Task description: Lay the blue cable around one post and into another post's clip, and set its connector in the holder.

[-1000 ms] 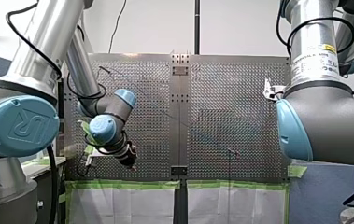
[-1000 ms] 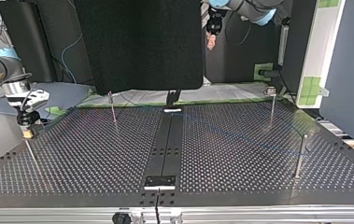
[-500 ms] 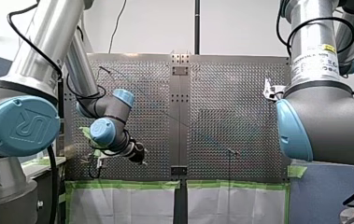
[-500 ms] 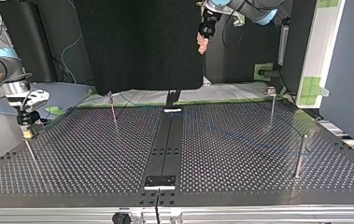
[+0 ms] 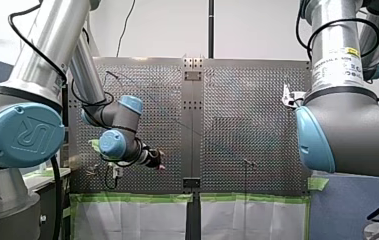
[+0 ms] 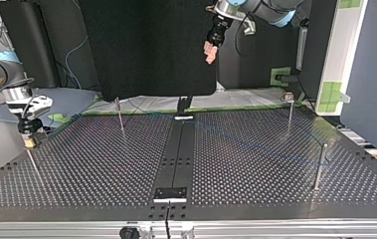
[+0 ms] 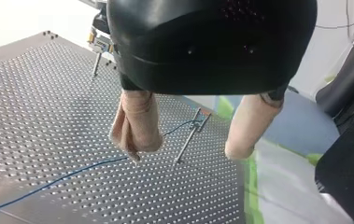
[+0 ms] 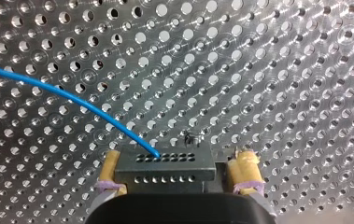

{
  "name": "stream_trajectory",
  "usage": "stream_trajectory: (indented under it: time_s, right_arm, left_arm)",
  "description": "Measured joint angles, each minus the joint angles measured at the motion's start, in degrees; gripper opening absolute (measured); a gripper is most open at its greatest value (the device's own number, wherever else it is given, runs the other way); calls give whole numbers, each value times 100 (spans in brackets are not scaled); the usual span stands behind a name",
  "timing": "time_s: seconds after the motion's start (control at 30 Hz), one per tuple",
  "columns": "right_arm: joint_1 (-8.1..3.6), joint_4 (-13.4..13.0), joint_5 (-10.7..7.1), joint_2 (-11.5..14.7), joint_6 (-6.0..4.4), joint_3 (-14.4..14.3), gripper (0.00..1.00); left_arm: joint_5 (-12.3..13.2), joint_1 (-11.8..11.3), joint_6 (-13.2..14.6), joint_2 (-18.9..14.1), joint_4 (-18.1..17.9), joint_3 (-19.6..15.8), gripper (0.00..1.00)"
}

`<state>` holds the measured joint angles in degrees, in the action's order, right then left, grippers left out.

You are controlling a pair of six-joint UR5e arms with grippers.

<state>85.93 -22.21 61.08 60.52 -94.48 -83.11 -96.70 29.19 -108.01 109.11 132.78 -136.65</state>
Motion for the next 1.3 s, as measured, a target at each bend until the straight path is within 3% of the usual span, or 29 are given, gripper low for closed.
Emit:
stream_trajectory:
  time_s: [0.4, 0.9, 1.3]
  right_arm:
    - [0, 0, 0, 0, 0, 1, 100]
    - [0, 0, 0, 0, 0, 1, 100]
    - [0, 0, 0, 0, 0, 1, 100]
  left_arm:
    - [-94, -116, 217, -1, -600, 0, 99]
    - [-133, -291, 297, -1, -1333, 2, 99]
    - [-227, -375, 883, -1, -2005, 1, 99]
